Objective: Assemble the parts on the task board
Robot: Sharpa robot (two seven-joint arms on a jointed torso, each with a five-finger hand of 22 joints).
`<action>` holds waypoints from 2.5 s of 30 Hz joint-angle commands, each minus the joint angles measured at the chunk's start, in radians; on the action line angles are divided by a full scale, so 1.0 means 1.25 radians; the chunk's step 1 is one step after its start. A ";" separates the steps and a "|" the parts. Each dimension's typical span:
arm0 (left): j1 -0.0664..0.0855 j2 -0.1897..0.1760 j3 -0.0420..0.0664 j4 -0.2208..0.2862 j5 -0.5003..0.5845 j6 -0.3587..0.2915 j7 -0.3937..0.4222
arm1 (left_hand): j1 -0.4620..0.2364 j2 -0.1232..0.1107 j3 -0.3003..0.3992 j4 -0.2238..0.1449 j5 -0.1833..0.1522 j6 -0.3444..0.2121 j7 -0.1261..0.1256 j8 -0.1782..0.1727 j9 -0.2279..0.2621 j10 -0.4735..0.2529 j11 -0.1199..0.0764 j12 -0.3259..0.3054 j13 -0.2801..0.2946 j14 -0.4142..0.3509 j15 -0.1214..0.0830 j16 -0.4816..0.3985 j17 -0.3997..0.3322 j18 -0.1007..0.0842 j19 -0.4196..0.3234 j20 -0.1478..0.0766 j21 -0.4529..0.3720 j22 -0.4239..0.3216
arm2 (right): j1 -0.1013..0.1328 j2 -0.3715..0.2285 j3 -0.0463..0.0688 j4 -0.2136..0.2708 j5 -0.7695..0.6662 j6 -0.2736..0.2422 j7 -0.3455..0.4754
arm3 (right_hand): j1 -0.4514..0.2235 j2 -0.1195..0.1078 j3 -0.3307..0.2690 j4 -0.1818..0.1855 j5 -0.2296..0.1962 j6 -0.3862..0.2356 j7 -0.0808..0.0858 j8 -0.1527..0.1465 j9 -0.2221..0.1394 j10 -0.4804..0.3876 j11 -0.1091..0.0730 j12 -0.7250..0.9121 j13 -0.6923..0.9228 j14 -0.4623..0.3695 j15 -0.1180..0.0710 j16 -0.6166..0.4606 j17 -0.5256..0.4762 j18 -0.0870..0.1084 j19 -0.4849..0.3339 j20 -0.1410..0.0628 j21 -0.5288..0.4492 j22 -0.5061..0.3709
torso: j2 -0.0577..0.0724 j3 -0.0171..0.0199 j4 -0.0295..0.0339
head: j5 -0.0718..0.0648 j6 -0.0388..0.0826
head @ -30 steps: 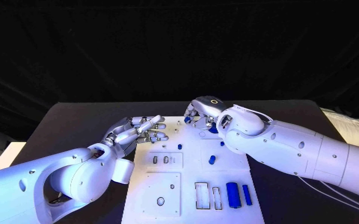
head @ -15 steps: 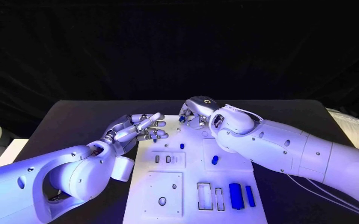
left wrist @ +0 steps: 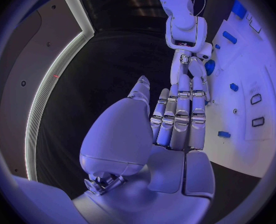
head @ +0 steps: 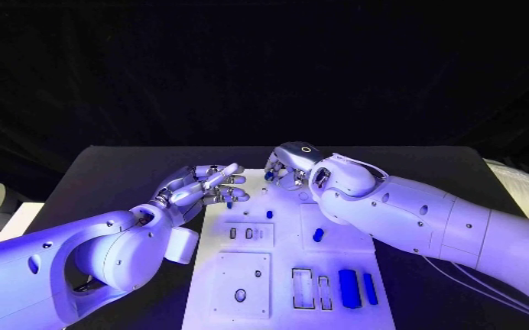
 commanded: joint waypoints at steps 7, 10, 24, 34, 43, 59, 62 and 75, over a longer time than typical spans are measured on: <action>0.003 0.001 0.001 0.001 0.002 0.024 0.005 | 0.002 0.007 -0.001 -0.004 -0.001 -0.006 0.001 -0.006 -0.001 -0.005 0.001 -0.005 -0.001 -0.001 0.005 -0.004 0.001 0.010 0.002 0.005 -0.003 -0.001 | -0.001 0.012 -0.002 -0.019 -0.010 0.031 -0.026 | -0.013 -0.028 -0.004 0.025 0.001 -0.040 0.015 -0.002 0.001 -0.044 0.014 0.003 -0.003 0.013 0.010 0.001 -0.011 -0.005 -0.019 0.009 -0.002 -0.013 | 0.002 0.0000 0.0024 | -0.002 0.003; 0.003 0.001 0.001 0.001 0.002 0.024 0.005 | 0.002 0.007 -0.001 -0.004 -0.001 -0.006 0.001 -0.006 -0.001 -0.005 0.001 -0.005 -0.001 -0.001 0.005 -0.004 0.001 0.010 0.002 0.005 -0.003 -0.001 | -0.001 0.016 -0.003 -0.024 -0.007 0.028 -0.028 | -0.019 -0.045 -0.012 0.035 0.001 -0.088 0.027 -0.003 -0.009 -0.087 0.027 0.003 -0.003 0.005 0.021 -0.013 -0.033 0.000 -0.036 0.018 -0.019 -0.040 | 0.003 0.0003 0.0025 | -0.001 0.003; 0.004 -0.001 0.001 -0.002 0.002 0.024 0.006 | 0.002 0.008 -0.001 -0.005 -0.001 -0.007 0.002 -0.007 -0.001 -0.007 0.001 -0.006 -0.001 -0.001 0.005 -0.005 0.002 0.010 0.002 0.005 -0.004 -0.002 | -0.001 -0.012 -0.003 0.011 0.003 -0.009 -0.025 | -0.008 -0.061 -0.046 0.050 0.000 -0.138 0.044 0.000 -0.009 -0.147 0.044 0.007 -0.003 -0.004 0.036 -0.034 -0.068 0.009 -0.061 0.034 -0.043 -0.081 | 0.004 0.0009 0.0013 | -0.002 0.005; 0.005 -0.009 0.000 -0.003 0.002 0.024 0.005 | 0.002 0.008 -0.001 -0.005 -0.001 -0.007 0.002 -0.007 -0.001 -0.007 0.001 -0.006 -0.001 -0.001 0.005 -0.005 0.002 0.010 0.002 0.005 -0.004 -0.002 | 0.005 -0.147 0.008 0.142 0.092 -0.006 -0.054 | 0.000 -0.061 -0.059 0.068 0.004 -0.109 0.036 0.006 -0.004 -0.050 0.026 0.051 0.013 0.008 0.022 0.005 -0.021 0.002 -0.040 0.027 -0.009 -0.032 | 0.000 -0.0001 -0.0088 | -0.006 0.009; 0.006 -0.011 0.000 -0.007 0.002 0.026 0.005 | 0.002 0.008 -0.001 -0.005 -0.001 -0.007 0.002 -0.007 -0.001 -0.007 0.001 -0.006 -0.001 -0.001 0.005 -0.005 0.002 0.010 0.002 0.005 -0.004 -0.002 | 0.016 -0.269 0.014 0.217 0.191 0.070 -0.108 | 0.007 -0.102 -0.192 0.123 0.066 -0.159 0.010 0.005 -0.006 0.102 -0.012 0.202 0.153 0.034 -0.009 0.131 0.144 -0.025 0.021 -0.006 0.096 0.123 | -0.004 -0.0006 -0.0197 | -0.008 0.010; 0.005 -0.006 0.000 -0.015 0.002 0.029 0.004 | 0.003 0.009 -0.002 -0.006 -0.001 -0.008 0.002 -0.008 -0.001 -0.007 0.002 -0.008 -0.001 -0.001 0.006 -0.006 0.003 0.010 0.002 0.005 -0.005 -0.002 | 0.015 -0.288 0.015 0.203 0.167 0.121 -0.129 | 0.087 -0.075 -0.305 0.236 0.100 -0.148 0.013 0.016 -0.004 0.094 -0.008 0.844 0.864 0.054 -0.003 0.279 0.367 -0.047 0.056 0.001 0.181 0.259 | -0.003 -0.0003 -0.0186 | -0.014 0.005; 0.005 -0.006 0.000 -0.016 0.002 0.029 0.004 | 0.003 0.009 -0.002 -0.006 -0.001 -0.008 0.002 -0.008 -0.001 -0.007 0.002 -0.008 -0.001 -0.001 0.006 -0.006 0.003 0.010 0.002 0.005 -0.005 -0.002 | 0.014 -0.281 0.015 0.198 0.166 0.117 -0.127 | 0.091 -0.072 -0.304 0.238 0.102 -0.147 0.013 0.017 -0.003 0.097 -0.007 0.858 0.880 0.055 -0.003 0.283 0.373 -0.049 0.058 0.002 0.184 0.265 | -0.003 -0.0009 -0.0202 | -0.012 0.005; 0.005 -0.004 0.000 -0.018 0.002 0.031 0.003 | 0.003 0.009 -0.002 -0.006 -0.001 -0.008 0.002 -0.008 -0.001 -0.007 0.002 -0.008 -0.001 -0.001 0.006 -0.006 0.003 0.010 0.002 0.005 -0.005 -0.002 | 0.012 -0.252 0.014 0.176 0.162 0.116 -0.122 | 0.097 -0.064 -0.302 0.239 0.106 -0.143 0.014 0.019 -0.003 0.108 -0.007 0.897 0.921 0.058 -0.002 0.293 0.392 -0.051 0.063 0.003 0.193 0.281 | -0.002 -0.0012 -0.0180 | -0.014 0.003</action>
